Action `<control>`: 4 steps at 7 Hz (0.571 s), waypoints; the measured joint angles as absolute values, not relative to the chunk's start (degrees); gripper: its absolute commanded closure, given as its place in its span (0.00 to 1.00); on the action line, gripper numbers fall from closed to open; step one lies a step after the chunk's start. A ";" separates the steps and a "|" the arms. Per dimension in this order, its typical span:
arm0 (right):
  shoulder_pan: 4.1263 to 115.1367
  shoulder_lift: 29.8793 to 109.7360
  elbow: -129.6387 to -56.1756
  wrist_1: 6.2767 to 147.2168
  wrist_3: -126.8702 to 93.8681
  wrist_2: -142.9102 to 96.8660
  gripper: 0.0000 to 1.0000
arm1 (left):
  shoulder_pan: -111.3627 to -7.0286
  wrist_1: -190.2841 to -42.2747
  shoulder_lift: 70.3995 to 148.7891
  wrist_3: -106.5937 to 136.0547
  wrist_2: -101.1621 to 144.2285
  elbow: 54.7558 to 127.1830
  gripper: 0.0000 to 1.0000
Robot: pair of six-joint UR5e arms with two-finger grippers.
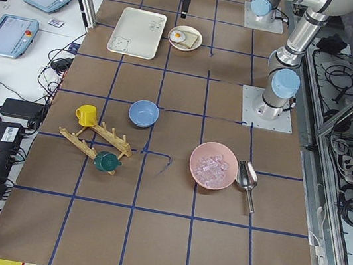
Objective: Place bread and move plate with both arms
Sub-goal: 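Carry the bread slice with the right gripper over the egg plate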
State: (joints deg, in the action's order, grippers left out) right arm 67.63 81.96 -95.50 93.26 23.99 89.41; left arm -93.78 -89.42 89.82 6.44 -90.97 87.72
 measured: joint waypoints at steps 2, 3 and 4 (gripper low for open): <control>80.36 81.97 -92.53 91.29 8.57 86.00 1.00 | -93.78 -89.43 89.82 6.48 -90.97 87.71 0.00; 86.86 81.68 -92.20 91.75 -0.25 82.46 1.00 | -93.78 -89.42 89.82 6.44 -90.97 87.71 0.00; 93.02 81.15 -92.14 93.30 -7.59 79.21 1.00 | -93.78 -89.45 89.82 6.42 -90.97 87.71 0.00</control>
State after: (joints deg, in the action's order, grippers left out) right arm 93.02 81.15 -92.14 93.30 -7.59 79.21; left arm -93.78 -89.45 89.82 6.42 -90.97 87.71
